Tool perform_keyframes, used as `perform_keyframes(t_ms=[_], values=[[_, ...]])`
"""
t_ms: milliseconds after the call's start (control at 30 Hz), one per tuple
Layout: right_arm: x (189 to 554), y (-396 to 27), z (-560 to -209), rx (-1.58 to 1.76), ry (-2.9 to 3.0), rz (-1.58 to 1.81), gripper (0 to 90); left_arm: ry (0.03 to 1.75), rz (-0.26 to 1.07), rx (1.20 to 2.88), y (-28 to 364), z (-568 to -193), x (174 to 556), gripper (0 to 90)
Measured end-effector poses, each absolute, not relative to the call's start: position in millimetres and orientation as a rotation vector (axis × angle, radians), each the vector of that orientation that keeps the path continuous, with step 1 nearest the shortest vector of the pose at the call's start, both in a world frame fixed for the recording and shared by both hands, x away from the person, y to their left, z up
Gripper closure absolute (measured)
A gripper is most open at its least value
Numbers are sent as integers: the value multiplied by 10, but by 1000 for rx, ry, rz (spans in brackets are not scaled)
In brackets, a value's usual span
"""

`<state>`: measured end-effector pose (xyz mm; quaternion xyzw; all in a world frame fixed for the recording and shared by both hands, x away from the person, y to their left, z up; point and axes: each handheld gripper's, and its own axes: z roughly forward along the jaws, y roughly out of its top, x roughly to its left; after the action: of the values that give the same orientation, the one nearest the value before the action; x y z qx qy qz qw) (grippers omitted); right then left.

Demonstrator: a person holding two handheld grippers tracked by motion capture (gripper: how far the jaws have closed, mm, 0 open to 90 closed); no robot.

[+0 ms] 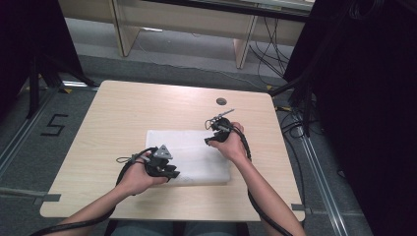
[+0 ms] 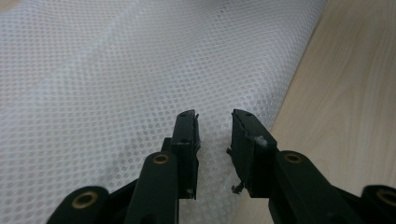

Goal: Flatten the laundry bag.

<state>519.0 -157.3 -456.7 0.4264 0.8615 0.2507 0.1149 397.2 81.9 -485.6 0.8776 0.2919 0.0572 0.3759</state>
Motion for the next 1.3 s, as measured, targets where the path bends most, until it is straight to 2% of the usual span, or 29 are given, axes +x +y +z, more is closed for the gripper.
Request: perform_keyframes(t_ms=[233,300,733,800,833,867,900,1000,1100,1233,1267,1300], values=[[5340,-1532,-4729,1255,2579,708,431,744,128,2278,753,-4953,3988,699],[5354,-1542,-4752,1226,2588,708,429,702,128,2344,772,-4970,4003,699],[5199,-1526,-4854,1243,2690,720,459,698,145,2359,752,-5010,3997,698],[5174,-1504,-4841,1170,2700,652,541,701,144,2357,752,-5010,3995,698],[5174,-1504,-4841,1170,2700,652,541,698,148,2356,753,-5014,3995,698],[5161,-1489,-4834,1139,2728,652,670,697,150,2357,752,-5013,3993,698],[5161,-1489,-4834,1139,2728,652,670,697,151,2357,751,-5014,3991,698],[5127,-1437,-4824,1127,2748,625,790,714,145,2347,742,-5021,3981,698],[5107,-1390,-4810,1114,2764,594,870,758,145,2295,713,-5039,3957,698],[5089,-1368,-4762,1099,2772,576,894,738,163,2305,712,-5026,3952,698],[5077,-1370,-4744,1096,2771,583,896,704,167,2356,740,-4993,3960,700],[5070,-1375,-4718,1088,2767,593,896,766,167,2289,701,-4985,3919,709]])
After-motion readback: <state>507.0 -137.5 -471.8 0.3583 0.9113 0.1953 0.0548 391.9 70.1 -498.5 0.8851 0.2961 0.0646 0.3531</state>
